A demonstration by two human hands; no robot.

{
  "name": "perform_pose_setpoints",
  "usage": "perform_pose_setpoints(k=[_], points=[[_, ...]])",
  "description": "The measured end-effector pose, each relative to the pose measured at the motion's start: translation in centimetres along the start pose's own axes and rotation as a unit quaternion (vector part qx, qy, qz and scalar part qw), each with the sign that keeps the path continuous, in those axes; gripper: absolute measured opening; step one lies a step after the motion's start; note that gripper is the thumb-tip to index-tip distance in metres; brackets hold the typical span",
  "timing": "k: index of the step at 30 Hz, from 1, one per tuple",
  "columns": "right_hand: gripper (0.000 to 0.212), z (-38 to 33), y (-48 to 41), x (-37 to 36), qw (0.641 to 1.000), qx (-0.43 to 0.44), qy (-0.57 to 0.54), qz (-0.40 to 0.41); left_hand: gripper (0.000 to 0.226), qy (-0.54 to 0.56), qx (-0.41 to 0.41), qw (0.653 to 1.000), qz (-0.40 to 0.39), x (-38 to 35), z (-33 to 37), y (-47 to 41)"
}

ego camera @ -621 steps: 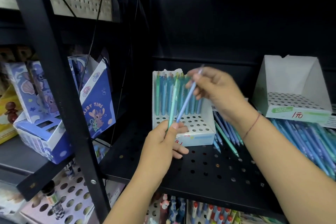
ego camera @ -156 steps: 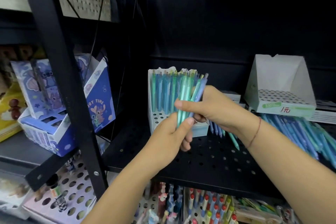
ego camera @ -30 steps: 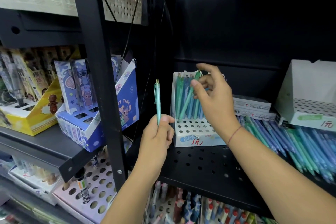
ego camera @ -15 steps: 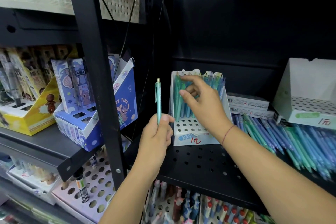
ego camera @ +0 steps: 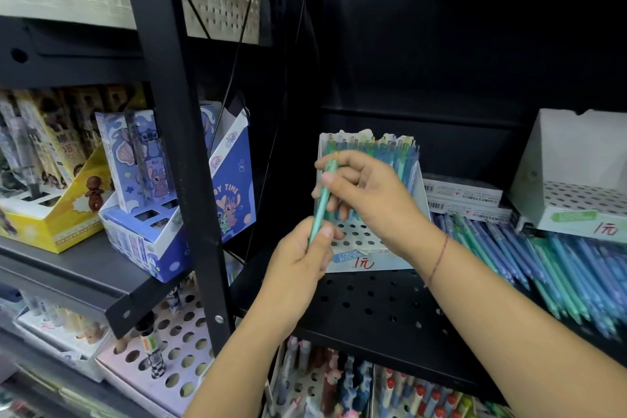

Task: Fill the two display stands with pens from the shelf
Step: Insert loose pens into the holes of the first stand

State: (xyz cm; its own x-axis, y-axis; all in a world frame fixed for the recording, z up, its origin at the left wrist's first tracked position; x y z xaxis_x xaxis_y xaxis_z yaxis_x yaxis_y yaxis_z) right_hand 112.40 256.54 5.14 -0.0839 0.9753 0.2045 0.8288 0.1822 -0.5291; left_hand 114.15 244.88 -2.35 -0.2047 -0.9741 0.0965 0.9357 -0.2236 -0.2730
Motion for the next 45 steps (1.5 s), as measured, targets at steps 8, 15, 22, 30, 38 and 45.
perform_pose_setpoints(k=[8,15,22,30,38,45], points=[[0.01,-1.5,-0.2,4.8,0.96,0.104,0.063,0.252,0.03,-0.042,0.052,0.992,0.104,0.9,-0.7,-0.5],[0.015,0.5,-0.3,2.9,0.954,0.108,0.223,0.166,0.061,-0.11,0.082,0.99,0.042,-0.1,-0.6,-0.6],[0.031,0.6,0.0,2.6,0.945,0.124,0.262,0.152,0.061,-0.119,0.087,0.988,0.046,0.0,-0.7,-0.7],[0.023,0.5,0.0,2.8,0.941,0.132,0.267,0.162,0.061,-0.118,0.09,0.988,0.051,0.1,-1.1,-0.9],[0.007,-2.7,-0.5,8.3,0.961,0.041,0.144,0.231,0.064,-0.103,0.099,0.989,0.043,0.3,-1.1,-0.8],[0.025,0.4,3.7,17.5,0.86,-0.265,0.43,0.075,0.064,-0.096,0.096,0.99,0.046,0.3,-1.1,-0.8]])
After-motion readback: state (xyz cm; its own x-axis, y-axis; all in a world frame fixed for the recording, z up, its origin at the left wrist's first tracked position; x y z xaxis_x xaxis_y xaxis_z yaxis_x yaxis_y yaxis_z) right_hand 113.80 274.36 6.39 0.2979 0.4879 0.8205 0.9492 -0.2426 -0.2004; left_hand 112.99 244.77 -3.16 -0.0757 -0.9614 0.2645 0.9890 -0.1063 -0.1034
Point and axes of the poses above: each hand's wrist, its own y-axis away from the middle knuckle, its own x-axis out of the back of the hand, z = x × y, the point moved 4 cm from there along -y, towards the middle knuckle, and after that the axes turned 5 degrees about x, right-handed, at the moved point
